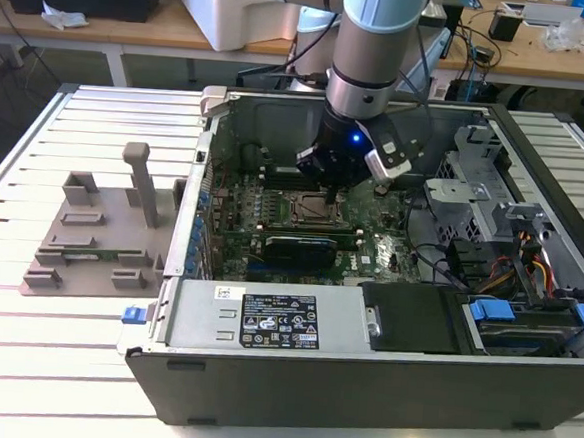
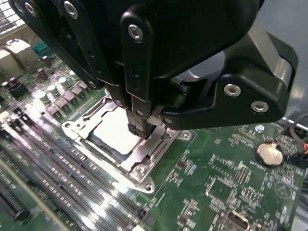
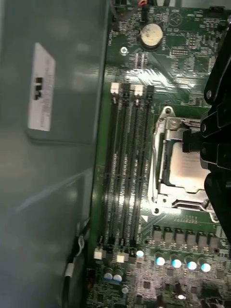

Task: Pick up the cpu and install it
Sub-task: 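Install the first cpu locking lever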

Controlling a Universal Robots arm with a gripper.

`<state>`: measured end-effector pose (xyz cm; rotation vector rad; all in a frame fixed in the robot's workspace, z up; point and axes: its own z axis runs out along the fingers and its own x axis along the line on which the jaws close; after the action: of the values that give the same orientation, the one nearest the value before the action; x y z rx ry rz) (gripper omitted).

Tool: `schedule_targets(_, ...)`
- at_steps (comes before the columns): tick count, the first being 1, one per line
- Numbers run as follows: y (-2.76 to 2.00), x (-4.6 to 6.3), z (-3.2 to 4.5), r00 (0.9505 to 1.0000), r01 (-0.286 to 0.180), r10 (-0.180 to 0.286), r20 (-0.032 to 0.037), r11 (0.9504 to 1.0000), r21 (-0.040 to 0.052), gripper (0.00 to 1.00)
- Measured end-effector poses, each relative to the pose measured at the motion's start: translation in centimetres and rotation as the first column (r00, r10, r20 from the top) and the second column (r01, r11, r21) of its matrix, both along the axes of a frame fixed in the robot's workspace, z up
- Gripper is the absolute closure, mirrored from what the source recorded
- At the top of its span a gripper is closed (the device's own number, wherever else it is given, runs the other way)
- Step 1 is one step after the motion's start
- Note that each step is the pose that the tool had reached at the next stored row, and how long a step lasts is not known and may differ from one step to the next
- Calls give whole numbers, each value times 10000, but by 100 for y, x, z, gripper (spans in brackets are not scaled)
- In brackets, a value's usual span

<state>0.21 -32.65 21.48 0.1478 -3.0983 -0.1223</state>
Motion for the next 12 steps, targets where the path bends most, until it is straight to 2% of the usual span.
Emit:
schedule_targets(1, -15, -3, 0, 10000, -1, 1, 4, 10000, 0, 89)
schedule_targets(2, -51, -23, 0, 10000, 1, -1, 29, 10000, -5, 89)
schedule_targets(4, -63, -40, 2, 10000, 0, 1, 59, 10000, -72, 89)
schedule_targets(6, -65, -50, 12, 10000, 1, 1, 84, 9998, -198, 89)
schedule_targets(7, -66, -52, 34, 10000, 1, 2, 96, 9995, -307, 89)
schedule_targets(9, -65, -52, 88, 9999, 2, 3, 107, 9991, -423, 89)
schedule_targets(11, -64, -51, 227, 9999, 0, 6, 112, 9985, -545, 89)
schedule_targets(12, -64, -52, 271, 9999, 1, 6, 112, 9984, -572, 89)
